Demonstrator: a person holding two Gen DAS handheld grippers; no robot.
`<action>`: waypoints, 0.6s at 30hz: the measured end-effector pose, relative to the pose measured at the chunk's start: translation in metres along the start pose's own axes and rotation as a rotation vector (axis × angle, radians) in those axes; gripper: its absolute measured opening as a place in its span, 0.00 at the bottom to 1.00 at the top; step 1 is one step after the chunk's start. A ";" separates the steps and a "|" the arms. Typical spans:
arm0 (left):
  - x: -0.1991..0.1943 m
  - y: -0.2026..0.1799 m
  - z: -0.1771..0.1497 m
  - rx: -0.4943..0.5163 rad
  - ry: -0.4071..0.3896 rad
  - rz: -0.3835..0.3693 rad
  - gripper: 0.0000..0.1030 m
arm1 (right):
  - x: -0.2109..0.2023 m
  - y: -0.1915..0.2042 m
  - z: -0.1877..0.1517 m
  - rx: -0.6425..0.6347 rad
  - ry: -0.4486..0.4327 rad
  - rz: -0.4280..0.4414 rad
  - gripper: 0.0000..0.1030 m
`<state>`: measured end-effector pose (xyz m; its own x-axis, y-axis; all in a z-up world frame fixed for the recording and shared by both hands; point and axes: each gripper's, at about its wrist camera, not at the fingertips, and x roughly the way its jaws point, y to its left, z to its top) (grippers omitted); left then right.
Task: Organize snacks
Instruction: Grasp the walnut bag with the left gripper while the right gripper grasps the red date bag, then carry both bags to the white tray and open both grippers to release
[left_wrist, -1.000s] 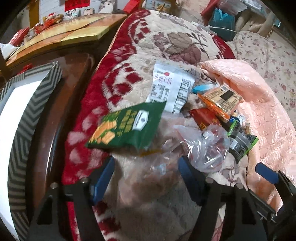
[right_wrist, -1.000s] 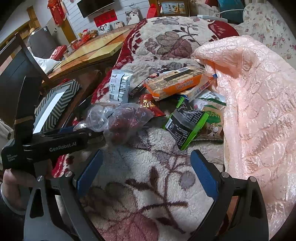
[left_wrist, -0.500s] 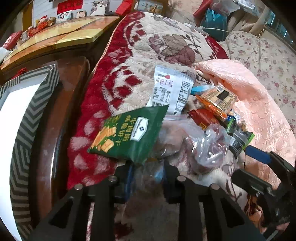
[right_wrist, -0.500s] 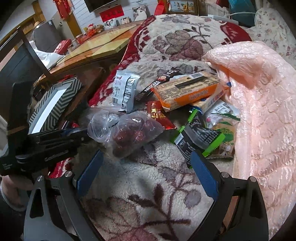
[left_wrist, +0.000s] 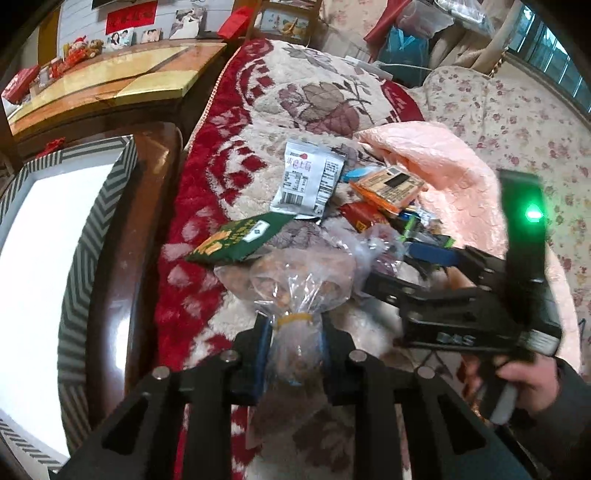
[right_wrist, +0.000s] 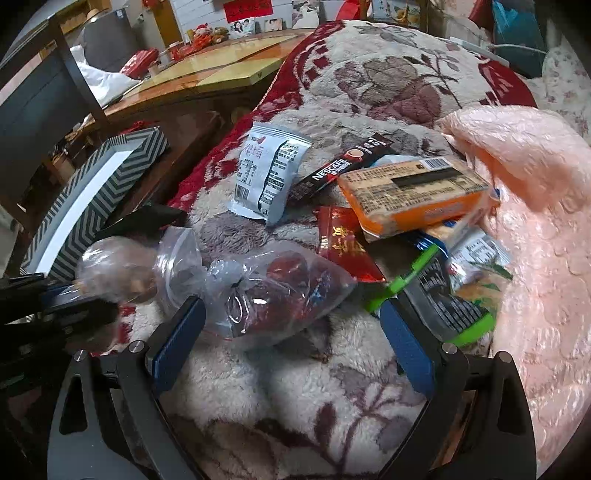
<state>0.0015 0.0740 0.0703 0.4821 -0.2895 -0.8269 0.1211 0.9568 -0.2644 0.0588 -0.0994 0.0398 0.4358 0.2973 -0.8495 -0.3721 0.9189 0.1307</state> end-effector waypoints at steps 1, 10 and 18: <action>-0.003 0.000 0.000 0.001 -0.007 0.006 0.24 | 0.004 0.001 0.001 -0.005 0.009 0.003 0.93; -0.033 0.000 -0.002 0.010 -0.073 0.034 0.24 | 0.009 0.012 0.001 -0.024 0.016 0.063 0.32; -0.059 0.010 0.007 0.012 -0.149 0.100 0.24 | -0.033 0.022 0.000 -0.008 -0.066 0.117 0.30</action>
<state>-0.0194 0.1006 0.1204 0.6153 -0.1869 -0.7658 0.0761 0.9810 -0.1783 0.0361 -0.0891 0.0704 0.4419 0.4194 -0.7930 -0.4299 0.8748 0.2231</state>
